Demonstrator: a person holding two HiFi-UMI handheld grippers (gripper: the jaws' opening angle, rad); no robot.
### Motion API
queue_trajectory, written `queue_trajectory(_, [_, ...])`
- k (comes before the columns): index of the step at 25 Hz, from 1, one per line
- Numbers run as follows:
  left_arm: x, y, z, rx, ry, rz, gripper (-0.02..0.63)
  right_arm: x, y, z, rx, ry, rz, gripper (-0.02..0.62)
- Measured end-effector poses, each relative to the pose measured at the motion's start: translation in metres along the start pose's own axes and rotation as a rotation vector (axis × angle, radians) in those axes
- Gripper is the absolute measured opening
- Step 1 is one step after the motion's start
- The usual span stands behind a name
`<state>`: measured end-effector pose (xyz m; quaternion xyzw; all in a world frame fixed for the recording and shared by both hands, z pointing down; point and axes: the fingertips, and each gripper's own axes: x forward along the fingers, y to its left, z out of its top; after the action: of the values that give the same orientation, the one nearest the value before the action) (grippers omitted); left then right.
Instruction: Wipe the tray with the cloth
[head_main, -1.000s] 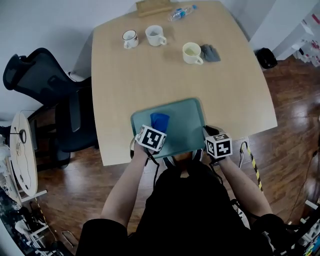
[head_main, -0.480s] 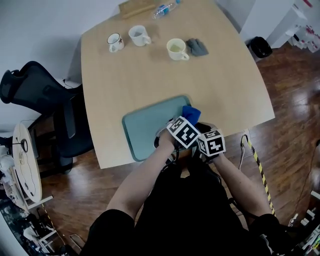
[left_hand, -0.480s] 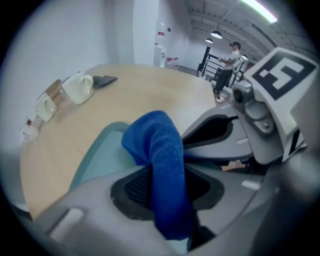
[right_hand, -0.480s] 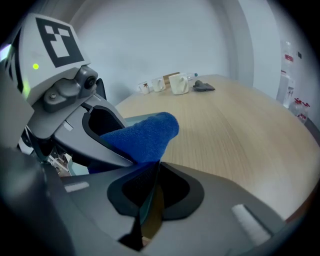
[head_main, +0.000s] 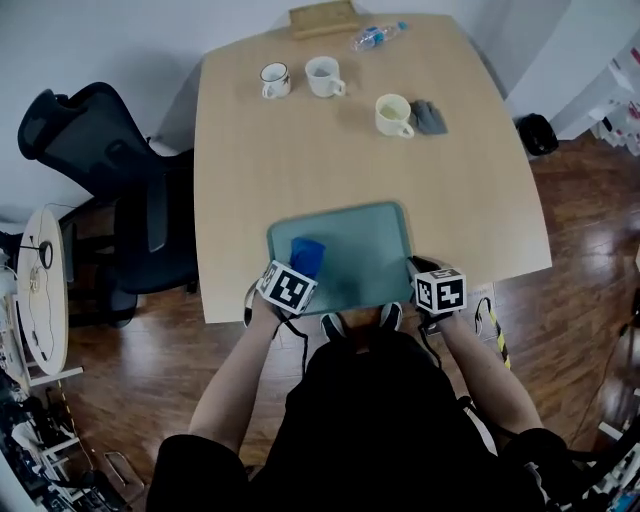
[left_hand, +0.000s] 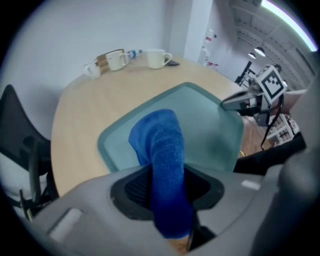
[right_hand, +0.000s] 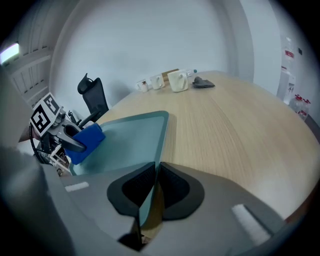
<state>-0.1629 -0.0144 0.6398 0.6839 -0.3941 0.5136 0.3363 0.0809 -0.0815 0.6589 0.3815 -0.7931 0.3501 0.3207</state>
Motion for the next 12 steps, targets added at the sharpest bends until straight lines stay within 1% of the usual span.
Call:
queue_trajectory(2, [-0.012, 0.026, -0.023, -0.043, 0.013, 0.038, 0.155, -0.001, 0.002, 0.002, 0.009, 0.002, 0.018, 0.052])
queue_trajectory(4, [-0.016, 0.030, -0.034, -0.074, 0.014, 0.013, 0.155, -0.003, 0.006, 0.006, 0.019, 0.010, 0.038, 0.143])
queue_trajectory(5, [-0.013, 0.028, -0.037, -0.081, 0.014, -0.001, 0.155, -0.006, 0.007, 0.006, 0.017, 0.018, 0.035, 0.189])
queue_trajectory(6, [-0.009, 0.027, -0.038, -0.078, 0.017, -0.004, 0.155, -0.008, 0.006, 0.006, 0.007, 0.027, 0.023, 0.201])
queue_trajectory(8, [-0.002, 0.026, -0.039, -0.057, 0.032, 0.008, 0.155, -0.016, 0.004, 0.000, -0.014, 0.052, -0.004, 0.201])
queue_trajectory(10, [-0.003, 0.026, -0.039, -0.049, 0.038, 0.013, 0.155, -0.024, 0.004, -0.012, -0.022, 0.093, -0.009, 0.190])
queue_trajectory(12, [-0.005, 0.029, -0.037, -0.064, 0.012, 0.011, 0.155, -0.030, 0.007, -0.025, -0.019, 0.127, 0.009, 0.133])
